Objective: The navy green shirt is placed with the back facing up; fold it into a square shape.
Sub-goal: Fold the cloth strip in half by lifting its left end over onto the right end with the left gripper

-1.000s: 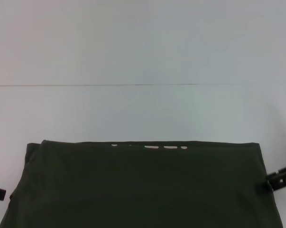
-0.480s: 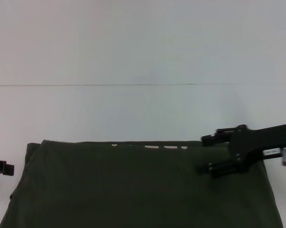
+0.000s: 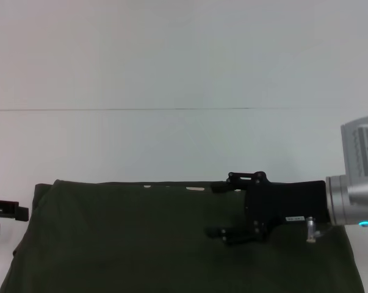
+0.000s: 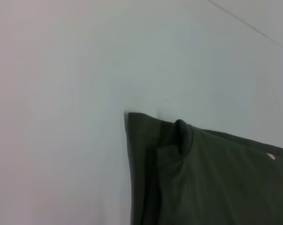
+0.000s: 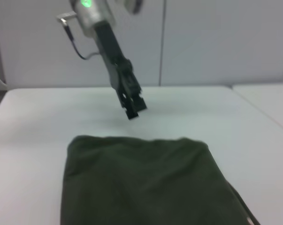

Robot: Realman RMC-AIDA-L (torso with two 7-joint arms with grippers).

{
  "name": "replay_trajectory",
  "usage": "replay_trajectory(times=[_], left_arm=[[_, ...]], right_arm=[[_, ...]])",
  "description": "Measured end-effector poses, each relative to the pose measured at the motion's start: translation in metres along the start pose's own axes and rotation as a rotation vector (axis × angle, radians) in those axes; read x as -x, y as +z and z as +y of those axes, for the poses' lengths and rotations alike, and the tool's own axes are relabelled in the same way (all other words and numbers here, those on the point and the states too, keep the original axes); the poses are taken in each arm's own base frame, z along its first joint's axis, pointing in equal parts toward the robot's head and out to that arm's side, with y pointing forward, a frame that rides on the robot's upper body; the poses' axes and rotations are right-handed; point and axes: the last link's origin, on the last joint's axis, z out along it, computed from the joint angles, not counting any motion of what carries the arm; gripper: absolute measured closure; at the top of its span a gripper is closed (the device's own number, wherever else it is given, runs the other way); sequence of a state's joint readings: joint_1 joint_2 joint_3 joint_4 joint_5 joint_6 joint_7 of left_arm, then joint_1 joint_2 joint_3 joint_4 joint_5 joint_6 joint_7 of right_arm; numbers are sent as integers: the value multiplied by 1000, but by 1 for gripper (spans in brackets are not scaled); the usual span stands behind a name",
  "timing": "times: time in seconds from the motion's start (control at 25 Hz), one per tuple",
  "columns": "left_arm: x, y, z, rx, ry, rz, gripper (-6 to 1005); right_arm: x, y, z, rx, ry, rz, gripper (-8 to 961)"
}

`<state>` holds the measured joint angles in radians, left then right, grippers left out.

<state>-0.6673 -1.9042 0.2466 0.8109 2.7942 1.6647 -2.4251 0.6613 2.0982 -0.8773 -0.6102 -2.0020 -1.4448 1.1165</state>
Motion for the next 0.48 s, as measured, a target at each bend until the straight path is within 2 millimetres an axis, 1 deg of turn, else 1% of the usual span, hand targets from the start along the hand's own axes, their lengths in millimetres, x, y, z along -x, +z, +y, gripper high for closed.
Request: replay_trajectory(times=[0.08, 0.28, 0.48], left_arm=[[0, 1, 1, 1, 7, -3, 121], [2, 2, 3, 18, 18, -13, 121], [4, 1, 21, 140, 47, -37, 121]], right_arm=[[-7, 6, 4, -25, -56, -32, 67], [-12, 13, 8, -9, -80, -5, 68], [-15, 20, 11, 17, -90, 31, 67]])
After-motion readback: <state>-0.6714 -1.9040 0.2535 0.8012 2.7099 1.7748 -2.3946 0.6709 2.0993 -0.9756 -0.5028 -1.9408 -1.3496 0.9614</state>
